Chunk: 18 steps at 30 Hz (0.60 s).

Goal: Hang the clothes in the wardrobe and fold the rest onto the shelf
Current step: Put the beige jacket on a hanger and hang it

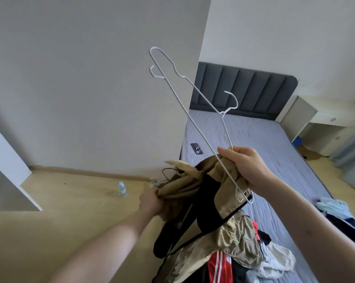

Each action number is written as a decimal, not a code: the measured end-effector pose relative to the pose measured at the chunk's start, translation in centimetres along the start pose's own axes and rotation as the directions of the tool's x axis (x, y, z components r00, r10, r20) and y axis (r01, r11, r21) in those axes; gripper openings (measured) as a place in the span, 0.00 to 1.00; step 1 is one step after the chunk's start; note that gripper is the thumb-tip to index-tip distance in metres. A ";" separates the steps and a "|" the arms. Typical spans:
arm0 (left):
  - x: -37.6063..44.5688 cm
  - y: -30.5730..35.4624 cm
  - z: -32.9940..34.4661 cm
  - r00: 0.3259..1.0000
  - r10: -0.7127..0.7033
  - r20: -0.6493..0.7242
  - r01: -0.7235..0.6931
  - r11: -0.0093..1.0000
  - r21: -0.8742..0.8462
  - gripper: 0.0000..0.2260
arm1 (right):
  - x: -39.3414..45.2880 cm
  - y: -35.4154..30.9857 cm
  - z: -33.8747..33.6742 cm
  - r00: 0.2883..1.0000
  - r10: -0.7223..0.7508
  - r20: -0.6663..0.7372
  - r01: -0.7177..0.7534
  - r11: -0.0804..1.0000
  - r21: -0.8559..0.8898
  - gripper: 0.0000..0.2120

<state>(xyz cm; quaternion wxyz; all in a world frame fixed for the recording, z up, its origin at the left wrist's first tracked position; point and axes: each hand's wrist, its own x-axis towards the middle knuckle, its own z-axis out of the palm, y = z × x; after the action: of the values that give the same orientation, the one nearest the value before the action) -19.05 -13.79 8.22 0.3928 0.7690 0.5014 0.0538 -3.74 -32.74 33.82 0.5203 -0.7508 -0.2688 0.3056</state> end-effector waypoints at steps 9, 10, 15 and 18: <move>0.4 13.5 -16.1 0.798 0.464 -0.384 -0.553 0.817 -0.163 0.13 | 0.9 5.6 -3.6 0.986 -0.066 -0.155 0.002 0.923 -0.384 0.23; 0.0 14.8 -17.0 0.771 0.493 -0.402 -0.595 0.784 -0.180 0.11 | 1.1 6.0 -3.6 0.982 -0.076 -0.173 0.003 0.922 -0.388 0.24; -1.5 19.9 -20.0 0.665 0.593 -0.453 -0.737 0.621 -0.268 0.10 | 1.9 5.9 -3.4 0.951 -0.116 -0.286 0.034 0.960 -0.277 0.27; -2.8 22.1 -20.8 0.617 0.657 -0.432 -0.787 0.515 -0.341 0.08 | 2.1 5.6 -2.9 0.945 -0.125 -0.301 0.075 0.982 -0.171 0.25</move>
<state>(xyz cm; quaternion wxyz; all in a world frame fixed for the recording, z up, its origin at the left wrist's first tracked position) -14.23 -8.78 37.84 0.4521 0.7641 0.1446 0.4369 0.32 -34.79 28.93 0.5100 -0.8135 -0.2449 0.1348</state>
